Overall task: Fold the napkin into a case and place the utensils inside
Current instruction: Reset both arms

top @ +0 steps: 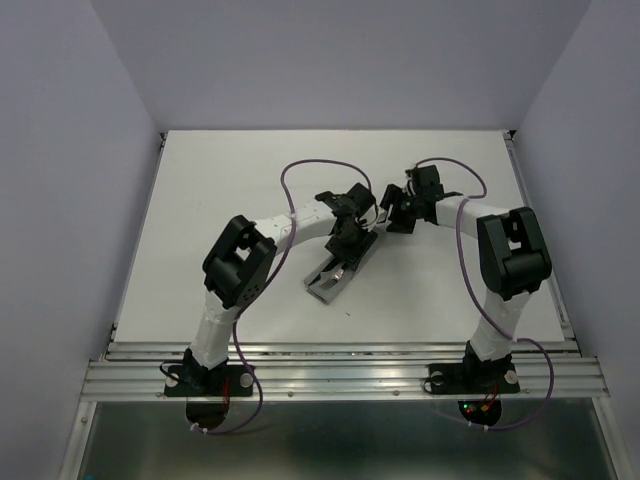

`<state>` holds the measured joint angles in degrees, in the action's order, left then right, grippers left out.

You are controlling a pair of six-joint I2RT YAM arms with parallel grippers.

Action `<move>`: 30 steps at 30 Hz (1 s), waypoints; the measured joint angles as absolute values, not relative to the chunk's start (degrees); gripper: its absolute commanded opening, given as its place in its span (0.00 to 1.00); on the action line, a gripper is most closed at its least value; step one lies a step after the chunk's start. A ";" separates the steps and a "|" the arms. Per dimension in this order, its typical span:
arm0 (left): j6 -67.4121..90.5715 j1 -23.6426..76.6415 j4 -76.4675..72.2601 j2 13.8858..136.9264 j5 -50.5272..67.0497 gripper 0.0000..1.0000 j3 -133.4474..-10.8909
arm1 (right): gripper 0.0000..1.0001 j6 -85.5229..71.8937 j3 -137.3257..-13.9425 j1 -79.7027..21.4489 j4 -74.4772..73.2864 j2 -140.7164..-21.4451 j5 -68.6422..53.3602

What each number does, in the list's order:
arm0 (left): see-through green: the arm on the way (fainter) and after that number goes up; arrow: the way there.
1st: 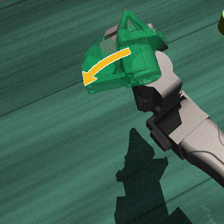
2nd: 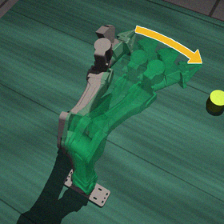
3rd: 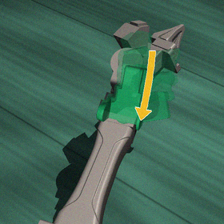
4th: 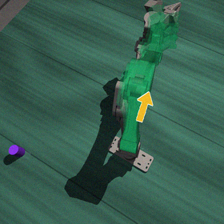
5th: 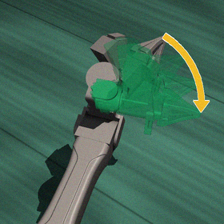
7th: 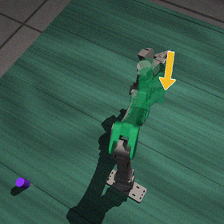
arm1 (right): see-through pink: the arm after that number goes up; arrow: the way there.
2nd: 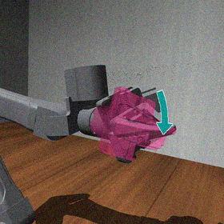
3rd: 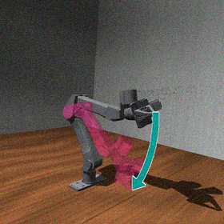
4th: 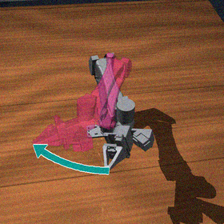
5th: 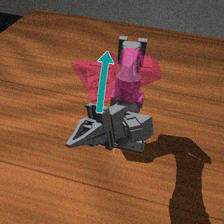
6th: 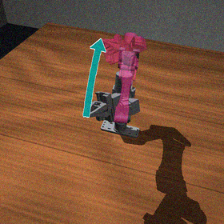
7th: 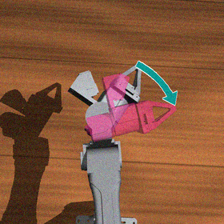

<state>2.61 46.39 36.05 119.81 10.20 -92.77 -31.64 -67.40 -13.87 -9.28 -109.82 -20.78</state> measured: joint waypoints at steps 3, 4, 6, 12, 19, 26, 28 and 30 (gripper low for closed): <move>2.63 46.39 36.64 119.13 9.89 0.79 -92.75 | 0.85 -31.66 -67.35 -14.04 -10.68 -107.79 -17.41; 2.63 46.41 37.12 118.45 9.39 0.79 -92.75 | 0.88 -31.46 -67.31 -14.13 -11.25 -107.15 -16.05; 2.66 46.41 37.82 116.73 8.45 0.80 -92.68 | 0.93 -31.29 -66.98 -14.06 -12.45 -104.95 -12.32; 2.85 46.35 39.07 107.94 5.48 0.81 -91.81 | 1.00 -30.72 -66.72 -13.04 -15.99 -96.71 -0.62; 3.68 45.87 39.33 97.36 3.55 0.81 -91.44 | 1.00 -29.58 -66.76 -12.34 -19.20 -91.37 8.16; 5.93 40.32 37.28 89.12 0.89 0.89 -88.38 | 1.00 -29.52 -63.59 -12.34 -21.30 -83.94 14.79; 7.16 37.82 35.31 85.56 -0.14 0.94 -86.43 | 1.00 -29.54 -61.80 -12.34 -22.35 -80.60 17.37; 8.32 34.98 32.99 80.97 -1.15 0.98 -84.64 | 1.00 -29.54 -59.90 -12.34 -22.68 -77.34 19.42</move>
